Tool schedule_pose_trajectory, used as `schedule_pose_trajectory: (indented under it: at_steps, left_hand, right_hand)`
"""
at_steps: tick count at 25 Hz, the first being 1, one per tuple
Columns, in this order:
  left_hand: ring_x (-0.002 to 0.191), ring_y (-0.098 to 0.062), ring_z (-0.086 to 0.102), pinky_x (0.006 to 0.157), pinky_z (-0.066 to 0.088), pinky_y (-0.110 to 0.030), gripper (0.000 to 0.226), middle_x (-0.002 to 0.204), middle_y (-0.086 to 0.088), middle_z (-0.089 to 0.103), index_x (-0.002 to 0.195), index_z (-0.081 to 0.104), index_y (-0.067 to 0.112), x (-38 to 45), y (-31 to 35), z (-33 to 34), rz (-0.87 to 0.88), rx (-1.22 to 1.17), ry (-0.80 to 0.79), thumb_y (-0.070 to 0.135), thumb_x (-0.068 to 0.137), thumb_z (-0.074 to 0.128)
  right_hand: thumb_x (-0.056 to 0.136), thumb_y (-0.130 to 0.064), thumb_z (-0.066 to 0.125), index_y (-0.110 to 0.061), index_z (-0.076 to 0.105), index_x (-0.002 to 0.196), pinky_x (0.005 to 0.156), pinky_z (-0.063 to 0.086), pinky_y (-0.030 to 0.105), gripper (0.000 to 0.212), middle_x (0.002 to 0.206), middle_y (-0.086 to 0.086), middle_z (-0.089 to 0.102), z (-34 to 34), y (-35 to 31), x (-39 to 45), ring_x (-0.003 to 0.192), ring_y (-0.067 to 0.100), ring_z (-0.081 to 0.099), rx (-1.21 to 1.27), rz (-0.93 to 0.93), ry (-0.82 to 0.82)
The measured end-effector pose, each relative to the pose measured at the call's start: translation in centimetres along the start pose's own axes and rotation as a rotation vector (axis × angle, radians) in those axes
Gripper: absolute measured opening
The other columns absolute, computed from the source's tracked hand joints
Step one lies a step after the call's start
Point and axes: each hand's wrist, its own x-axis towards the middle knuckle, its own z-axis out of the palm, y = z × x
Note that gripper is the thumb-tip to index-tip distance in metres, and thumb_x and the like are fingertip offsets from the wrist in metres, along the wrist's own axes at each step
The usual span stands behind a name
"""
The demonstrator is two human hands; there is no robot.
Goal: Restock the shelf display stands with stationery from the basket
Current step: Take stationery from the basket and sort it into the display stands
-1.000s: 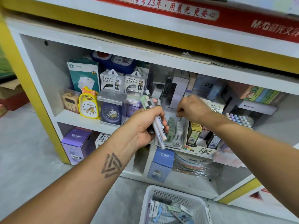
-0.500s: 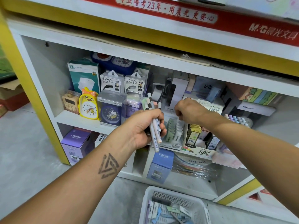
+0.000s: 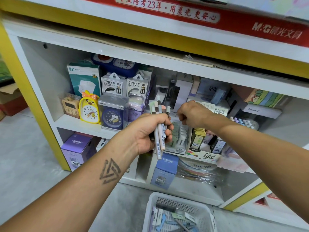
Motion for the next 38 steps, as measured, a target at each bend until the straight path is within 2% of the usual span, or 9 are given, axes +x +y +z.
schedule_pose_trajectory:
  at_steps: [11, 14, 16, 17, 19, 23, 28, 34, 38]
  left_hand:
    - [0.053, -0.019, 0.059, 0.054, 0.056, -0.031, 0.012, 0.073, -0.017, 0.064, 0.089, 0.060, 0.003, 0.2, -0.1, -0.4, -0.050, -0.067, -0.092, -0.006, 0.084, 0.054]
    - [0.055, -0.021, 0.061, 0.052, 0.055, -0.030, 0.026, 0.075, -0.018, 0.064, 0.108, 0.058, 0.001, 0.5, -0.4, 0.0, -0.072, -0.051, -0.178, -0.007, 0.084, 0.052]
    - [0.056, -0.019, 0.059, 0.047, 0.050, -0.025, 0.029, 0.076, -0.017, 0.062, 0.110, 0.056, 0.002, 0.7, -0.8, 0.8, -0.095, -0.036, -0.230, -0.008, 0.084, 0.049]
    - [0.055, -0.018, 0.056, 0.044, 0.047, -0.023, 0.026, 0.075, -0.017, 0.061, 0.107, 0.056, 0.001, 0.9, -1.0, 1.3, -0.107, -0.026, -0.253, -0.008, 0.084, 0.048]
    - [0.055, -0.016, 0.053, 0.042, 0.044, -0.020, 0.022, 0.075, -0.015, 0.058, 0.102, 0.056, 0.000, 1.3, -1.6, 2.6, -0.137, 0.004, -0.302, -0.007, 0.084, 0.046]
    - [0.053, -0.016, 0.052, 0.041, 0.043, -0.019, 0.019, 0.076, -0.015, 0.059, 0.101, 0.051, 0.004, 2.2, -3.3, 5.6, -0.183, 0.085, -0.372, -0.005, 0.085, 0.048]
    - [0.052, -0.016, 0.053, 0.040, 0.042, -0.020, 0.004, 0.075, -0.016, 0.061, 0.088, 0.055, 0.000, 3.4, -5.7, 9.3, -0.209, 0.194, -0.405, 0.000, 0.086, 0.051]
    - [0.053, -0.017, 0.054, 0.040, 0.044, -0.022, 0.009, 0.079, -0.018, 0.063, 0.090, 0.061, -0.003, 4.5, -7.2, 10.3, -0.249, 0.217, -0.365, 0.005, 0.087, 0.057]
    - [0.052, -0.017, 0.052, 0.039, 0.042, -0.022, 0.008, 0.078, -0.019, 0.061, 0.089, 0.060, -0.001, 5.0, -7.6, 10.0, -0.255, 0.228, -0.285, 0.004, 0.085, 0.056]
  right_hand:
    - [0.089, -0.002, 0.059, -0.008, 0.069, 0.111, 0.086, 0.054, 0.033, 0.024, 0.114, 0.013, 0.065, 0.3, -1.2, -0.1, 0.099, 0.025, 0.063, -0.002, 0.072, -0.070]
    - [0.095, -0.014, 0.062, -0.014, 0.077, 0.102, 0.068, 0.051, 0.022, 0.016, 0.091, 0.003, 0.075, -1.9, -1.4, -1.6, 0.075, 0.012, 0.067, 0.602, 0.225, 0.102]
    - [0.094, -0.032, 0.066, -0.014, 0.079, 0.093, 0.063, 0.052, 0.024, 0.022, 0.089, 0.006, 0.077, -3.3, -1.5, -4.0, 0.067, 0.012, 0.069, 1.209, 0.286, 0.057]
    - [0.091, -0.039, 0.069, -0.014, 0.079, 0.091, 0.063, 0.053, 0.026, 0.027, 0.090, 0.006, 0.077, -3.6, -1.3, -5.3, 0.067, 0.012, 0.068, 1.341, 0.284, 0.006]
    - [0.081, -0.040, 0.079, -0.009, 0.078, 0.093, 0.065, 0.053, 0.026, 0.033, 0.087, 0.006, 0.075, -3.6, -1.1, -7.8, 0.067, 0.012, 0.065, 1.380, 0.294, -0.044]
    - [0.069, -0.021, 0.084, 0.004, 0.074, 0.096, 0.069, 0.056, 0.028, 0.038, 0.085, 0.011, 0.076, -3.0, 1.0, -11.7, 0.074, 0.016, 0.069, 1.564, 0.426, 0.092]
    - [0.084, -0.008, 0.075, 0.000, 0.071, 0.091, 0.047, 0.050, 0.022, 0.012, 0.063, 0.003, 0.069, -2.1, 4.7, -15.1, 0.051, 0.011, 0.060, 1.614, 0.583, 0.356]
    - [0.095, -0.010, 0.064, 0.007, 0.067, 0.100, 0.056, 0.051, 0.026, 0.019, 0.063, 0.012, 0.066, 0.4, 8.2, -16.5, 0.051, 0.017, 0.058, 1.689, 0.661, 0.527]
    - [0.096, -0.013, 0.065, 0.010, 0.065, 0.097, 0.054, 0.050, 0.026, 0.023, 0.063, 0.014, 0.062, 0.8, 9.4, -15.7, 0.047, 0.016, 0.055, 1.517, 0.631, 0.631]
